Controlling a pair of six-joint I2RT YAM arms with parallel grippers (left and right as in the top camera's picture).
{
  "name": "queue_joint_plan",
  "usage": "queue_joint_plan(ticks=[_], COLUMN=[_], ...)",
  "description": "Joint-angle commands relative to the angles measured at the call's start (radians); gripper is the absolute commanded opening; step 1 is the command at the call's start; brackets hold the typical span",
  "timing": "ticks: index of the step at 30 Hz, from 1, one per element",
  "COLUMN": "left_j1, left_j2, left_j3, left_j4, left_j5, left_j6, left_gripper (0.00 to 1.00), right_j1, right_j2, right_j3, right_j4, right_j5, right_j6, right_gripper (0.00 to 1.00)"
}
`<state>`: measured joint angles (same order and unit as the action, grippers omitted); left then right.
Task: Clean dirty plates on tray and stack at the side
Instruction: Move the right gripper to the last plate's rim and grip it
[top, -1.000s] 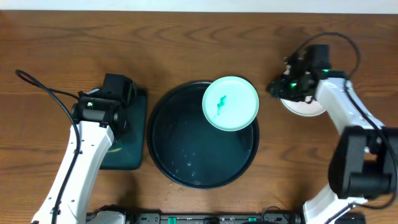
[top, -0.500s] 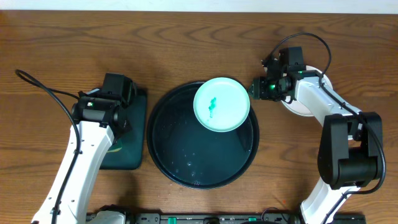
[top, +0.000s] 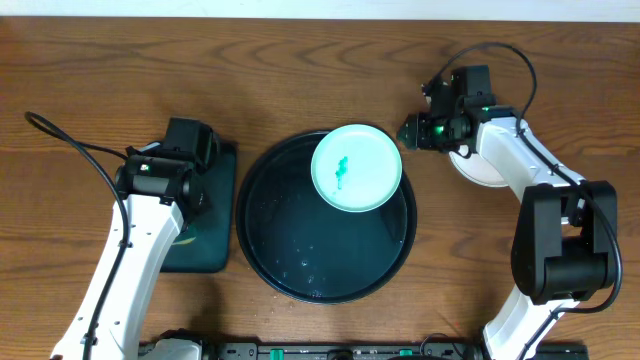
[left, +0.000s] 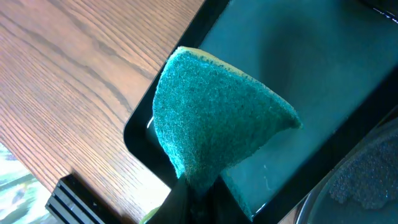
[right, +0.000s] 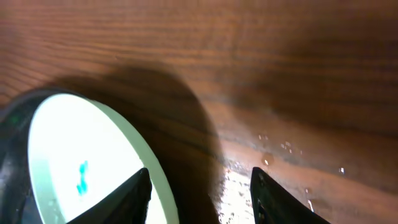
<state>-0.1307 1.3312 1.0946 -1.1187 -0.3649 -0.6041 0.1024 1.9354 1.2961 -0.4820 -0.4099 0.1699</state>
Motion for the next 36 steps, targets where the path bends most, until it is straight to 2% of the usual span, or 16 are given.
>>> queue_joint_plan(ticks=[1, 5, 14, 19, 22, 25, 30, 36], left_j1=[0.005, 0.005, 0.005, 0.005, 0.005, 0.005, 0.005, 0.005], left_j2=[-0.011, -0.011, -0.011, -0.011, -0.011, -0.011, -0.011, -0.002], left_j3=[0.022, 0.022, 0.022, 0.022, 0.022, 0.022, 0.022, 0.022], left_j4=[-0.002, 0.001, 0.005, 0.004, 0.000, 0.000, 0.001, 0.010], left_j5=[-0.009, -0.009, -0.010, -0.009, -0.009, -0.010, -0.010, -0.010], left_j6=[0.005, 0.005, 0.005, 0.005, 0.005, 0.006, 0.006, 0.006], left_gripper=[0.07, 0.07, 0.07, 0.07, 0.07, 0.07, 0.07, 0.07], right_j1=[0.023, 0.051, 0.125, 0.126, 0.126, 0.126, 0.127, 0.141], right_j2=[-0.022, -0.022, -0.016, 0.002, 0.034, 0.063, 0.068, 0.040], right_j3=[0.019, 0.019, 0.018, 0.018, 0.018, 0.018, 0.018, 0.019], right_j4=[0.004, -0.004, -0.024, -0.024, -0.023, -0.020, -0.021, -0.042], right_j5=[-0.046, -0.076, 0.067, 0.081, 0.085, 0.087, 0.088, 0.053], right_j6=[-0.059, -0.117, -0.107, -0.103, -0.095, -0.076, -0.072, -0.062], right_gripper=[0.50, 0.50, 0.47, 0.42, 0.34, 0.17, 0.01, 0.01])
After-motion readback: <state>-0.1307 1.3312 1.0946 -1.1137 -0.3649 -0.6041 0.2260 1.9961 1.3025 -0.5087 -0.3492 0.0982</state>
